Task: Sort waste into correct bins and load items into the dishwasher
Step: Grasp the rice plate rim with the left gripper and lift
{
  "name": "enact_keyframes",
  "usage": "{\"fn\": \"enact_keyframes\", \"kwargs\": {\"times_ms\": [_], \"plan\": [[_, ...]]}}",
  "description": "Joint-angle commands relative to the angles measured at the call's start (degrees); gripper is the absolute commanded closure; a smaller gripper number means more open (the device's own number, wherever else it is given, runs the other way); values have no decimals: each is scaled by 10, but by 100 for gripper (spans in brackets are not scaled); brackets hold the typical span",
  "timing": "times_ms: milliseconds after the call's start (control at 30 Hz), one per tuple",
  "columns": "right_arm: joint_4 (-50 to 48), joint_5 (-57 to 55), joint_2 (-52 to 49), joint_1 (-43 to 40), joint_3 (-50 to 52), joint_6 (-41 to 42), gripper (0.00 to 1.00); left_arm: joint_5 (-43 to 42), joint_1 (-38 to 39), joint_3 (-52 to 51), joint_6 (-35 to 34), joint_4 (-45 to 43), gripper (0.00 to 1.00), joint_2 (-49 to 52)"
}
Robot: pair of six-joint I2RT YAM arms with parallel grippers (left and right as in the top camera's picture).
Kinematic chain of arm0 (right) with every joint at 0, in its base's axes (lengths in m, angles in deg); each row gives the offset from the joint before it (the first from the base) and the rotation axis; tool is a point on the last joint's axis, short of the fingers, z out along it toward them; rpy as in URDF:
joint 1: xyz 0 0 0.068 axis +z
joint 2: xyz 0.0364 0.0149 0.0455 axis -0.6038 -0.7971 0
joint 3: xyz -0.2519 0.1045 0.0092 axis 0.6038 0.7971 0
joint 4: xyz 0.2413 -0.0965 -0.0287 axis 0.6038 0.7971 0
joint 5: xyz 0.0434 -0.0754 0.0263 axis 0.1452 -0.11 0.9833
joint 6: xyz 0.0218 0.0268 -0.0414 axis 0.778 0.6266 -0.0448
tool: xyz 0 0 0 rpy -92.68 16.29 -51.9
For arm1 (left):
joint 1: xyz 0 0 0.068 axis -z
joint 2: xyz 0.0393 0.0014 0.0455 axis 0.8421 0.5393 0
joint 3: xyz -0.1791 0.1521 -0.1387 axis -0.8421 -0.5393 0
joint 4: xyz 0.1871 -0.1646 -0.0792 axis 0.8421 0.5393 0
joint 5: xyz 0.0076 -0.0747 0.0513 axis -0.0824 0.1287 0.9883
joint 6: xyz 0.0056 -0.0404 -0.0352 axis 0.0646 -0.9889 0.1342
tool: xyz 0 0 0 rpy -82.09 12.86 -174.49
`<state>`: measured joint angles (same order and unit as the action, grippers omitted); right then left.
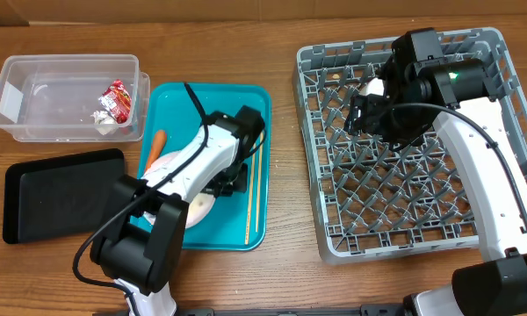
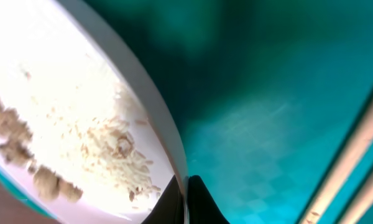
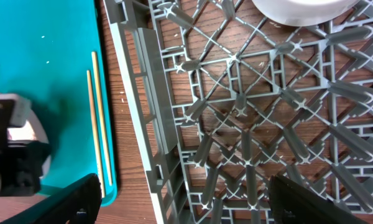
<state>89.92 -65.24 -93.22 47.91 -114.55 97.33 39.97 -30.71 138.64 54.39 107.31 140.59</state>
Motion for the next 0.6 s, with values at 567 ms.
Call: {"fn": "enact_keyframes", "kwargs": {"times_ms": [567], "plan": [[-2, -5, 0, -1, 2, -4, 12, 85, -22, 106, -95, 140, 96, -9]]}}
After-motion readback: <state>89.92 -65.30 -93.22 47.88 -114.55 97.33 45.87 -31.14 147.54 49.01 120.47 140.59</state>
